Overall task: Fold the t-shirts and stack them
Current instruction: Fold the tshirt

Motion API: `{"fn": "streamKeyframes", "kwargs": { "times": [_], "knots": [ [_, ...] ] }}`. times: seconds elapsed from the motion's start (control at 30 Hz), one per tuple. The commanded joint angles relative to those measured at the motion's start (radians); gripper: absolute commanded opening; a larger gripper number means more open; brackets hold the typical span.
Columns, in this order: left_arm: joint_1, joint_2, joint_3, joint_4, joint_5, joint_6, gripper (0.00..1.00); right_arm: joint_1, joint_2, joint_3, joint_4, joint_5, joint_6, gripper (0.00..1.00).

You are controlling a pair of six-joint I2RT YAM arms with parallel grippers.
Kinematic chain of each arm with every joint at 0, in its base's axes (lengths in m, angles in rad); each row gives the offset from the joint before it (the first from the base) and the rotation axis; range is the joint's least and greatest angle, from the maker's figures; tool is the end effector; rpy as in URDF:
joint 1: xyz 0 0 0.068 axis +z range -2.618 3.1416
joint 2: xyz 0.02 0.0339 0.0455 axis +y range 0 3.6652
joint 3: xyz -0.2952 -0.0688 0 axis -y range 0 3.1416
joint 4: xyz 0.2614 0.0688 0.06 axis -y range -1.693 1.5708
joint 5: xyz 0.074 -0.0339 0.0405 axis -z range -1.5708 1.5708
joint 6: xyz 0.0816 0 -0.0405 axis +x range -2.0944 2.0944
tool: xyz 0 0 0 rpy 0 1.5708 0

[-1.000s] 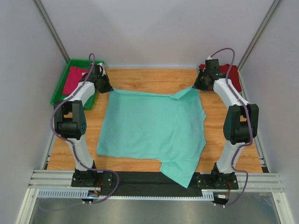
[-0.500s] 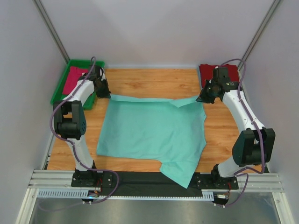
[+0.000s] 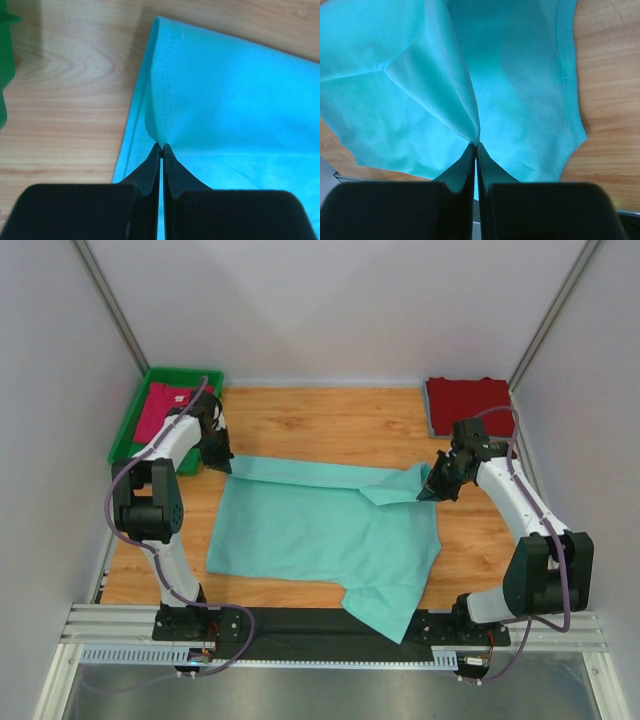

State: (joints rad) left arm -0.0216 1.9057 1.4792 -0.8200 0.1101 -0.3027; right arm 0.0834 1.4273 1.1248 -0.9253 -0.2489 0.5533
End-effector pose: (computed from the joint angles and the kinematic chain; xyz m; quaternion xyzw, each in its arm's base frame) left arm 0.4290 -0.0182 0.1918 -0.1292 0.9769 -0.0796 0.1503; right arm 0.2940 0.0447 0.2409 0.2070 0.9558 0.1692 0.1225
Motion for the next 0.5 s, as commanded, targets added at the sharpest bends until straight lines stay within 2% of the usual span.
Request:
{"fn": "streamKeyframes", "kwargs": {
  "times": [0.0,0.33,0.47],
  "knots": [
    [0.006,-0.069,-0.036,-0.018,-0.015,0.028,0.0,-0.002,-0.067,-0.043,-0.02,-0.006,0.005,0.0],
    [0.006,-0.073,-0.074,-0.025,-0.012,0.025,0.0,-0.004,-0.117,-0.101,-0.04,0.004,-0.013,0.0],
    [0.005,-0.048,-0.077,-0.028,-0.012,0.027,0.0,-0.004,-0.11,-0.161,0.003,-0.052,0.01,0.0]
  ]
}}
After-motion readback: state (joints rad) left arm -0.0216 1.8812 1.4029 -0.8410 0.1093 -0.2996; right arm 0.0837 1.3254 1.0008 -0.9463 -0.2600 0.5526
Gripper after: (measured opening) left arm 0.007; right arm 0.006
